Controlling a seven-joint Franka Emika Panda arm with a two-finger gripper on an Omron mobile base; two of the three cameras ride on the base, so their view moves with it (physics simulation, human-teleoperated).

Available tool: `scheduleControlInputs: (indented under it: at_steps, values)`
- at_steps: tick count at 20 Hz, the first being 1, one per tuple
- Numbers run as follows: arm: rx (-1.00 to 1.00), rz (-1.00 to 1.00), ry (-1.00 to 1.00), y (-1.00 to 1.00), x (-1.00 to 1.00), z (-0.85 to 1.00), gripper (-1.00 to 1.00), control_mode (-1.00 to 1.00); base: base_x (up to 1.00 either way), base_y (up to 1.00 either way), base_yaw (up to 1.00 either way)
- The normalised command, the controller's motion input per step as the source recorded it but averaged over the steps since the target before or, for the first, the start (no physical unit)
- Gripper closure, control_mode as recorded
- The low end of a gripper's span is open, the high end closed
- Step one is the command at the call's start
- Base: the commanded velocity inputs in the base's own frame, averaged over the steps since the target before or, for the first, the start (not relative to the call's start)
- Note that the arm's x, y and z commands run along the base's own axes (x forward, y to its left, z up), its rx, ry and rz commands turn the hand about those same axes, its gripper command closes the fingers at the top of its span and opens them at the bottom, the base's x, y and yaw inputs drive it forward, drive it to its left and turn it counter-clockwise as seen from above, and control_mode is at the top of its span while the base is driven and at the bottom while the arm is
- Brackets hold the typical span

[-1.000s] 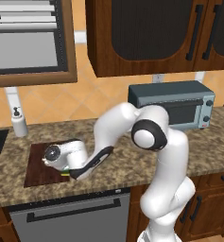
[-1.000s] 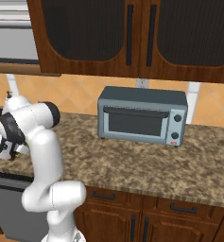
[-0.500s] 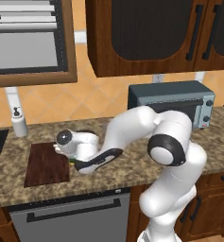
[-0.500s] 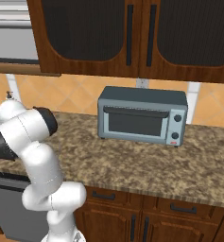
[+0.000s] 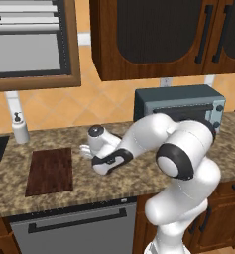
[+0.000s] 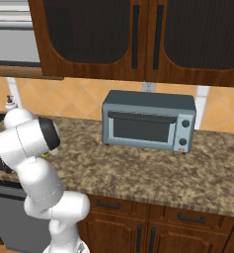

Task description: Pick up the sponge from the counter and clean the cutting board by briefly scrubbing or pressing down on the cutting board. Once finished, release the sponge.

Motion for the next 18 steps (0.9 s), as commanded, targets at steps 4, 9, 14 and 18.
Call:
scheduleControlInputs:
  at_steps: [4,9,14,18]
  values:
    - [0.0,0.0,0.17,-0.26,0.05,-0.47,1.0,-1.0,0.0,0.0,0.0]
    - [0.0,0.0,0.06,-0.05,0.0,-0.41,-1.0,-1.0,0.0,0.0,0.0]
    - [0.0,0.0,0.0,-0.02,0.0,-0.01,-1.0,-1.0,0.0,0.0,0.0]
    - [0.0,0.0,0.0,0.0,0.0,0.03,-1.0,-1.0,0.0,0.0,0.0]
